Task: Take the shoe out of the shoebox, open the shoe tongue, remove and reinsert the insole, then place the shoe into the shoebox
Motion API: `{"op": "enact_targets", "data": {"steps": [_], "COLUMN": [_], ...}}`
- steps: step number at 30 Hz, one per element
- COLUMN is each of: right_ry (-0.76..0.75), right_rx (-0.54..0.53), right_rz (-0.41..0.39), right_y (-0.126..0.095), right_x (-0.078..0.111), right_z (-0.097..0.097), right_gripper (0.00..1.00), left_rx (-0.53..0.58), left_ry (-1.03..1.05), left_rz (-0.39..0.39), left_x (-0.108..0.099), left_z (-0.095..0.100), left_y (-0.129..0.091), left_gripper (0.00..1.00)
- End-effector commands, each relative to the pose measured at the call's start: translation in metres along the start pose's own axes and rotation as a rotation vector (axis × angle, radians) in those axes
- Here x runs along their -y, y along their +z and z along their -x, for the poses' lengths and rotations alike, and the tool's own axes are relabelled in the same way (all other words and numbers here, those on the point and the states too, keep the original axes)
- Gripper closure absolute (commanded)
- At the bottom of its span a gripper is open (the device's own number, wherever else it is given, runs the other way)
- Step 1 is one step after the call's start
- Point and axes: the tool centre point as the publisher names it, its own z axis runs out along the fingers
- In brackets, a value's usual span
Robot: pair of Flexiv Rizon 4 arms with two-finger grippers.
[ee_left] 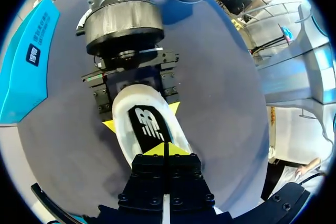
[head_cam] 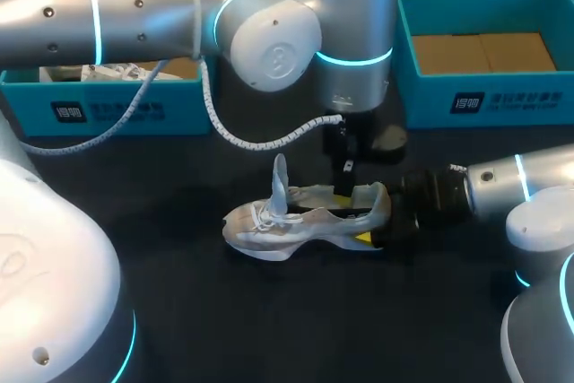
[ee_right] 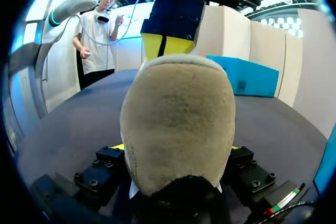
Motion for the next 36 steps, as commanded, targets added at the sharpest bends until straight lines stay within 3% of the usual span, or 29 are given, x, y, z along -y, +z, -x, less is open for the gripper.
{"op": "enact_targets", "data": {"steps": [1,7,10,36], "right_ry": [0.000,0.000,0.000,0.000], "right_rx": [0.000,0.000,0.000,0.000], "right_rz": [-0.002,-0.002,-0.002,-0.002], "right_y": [0.001,0.001,0.001,0.001], "right_x": [0.000,0.000,0.000,0.000], "right_z": [0.000,0.000,0.000,0.000], "right_gripper": [1.00,1.00,1.00,1.00], "left_rx": [0.022,0.079,-0.019,-0.038], "left_ry": [-0.009,-0.032,0.015,0.020], "left_rz": [-0.026,-0.059,-0.026,-0.051], "left_x": [-0.008,-0.011,-0.008,-0.014], "left_z": [-0.002,-0.003,0.001,-0.008], "left_y": [0.010,0.017,0.021,0.031], "left_gripper": [1.00,1.00,1.00,1.00]}}
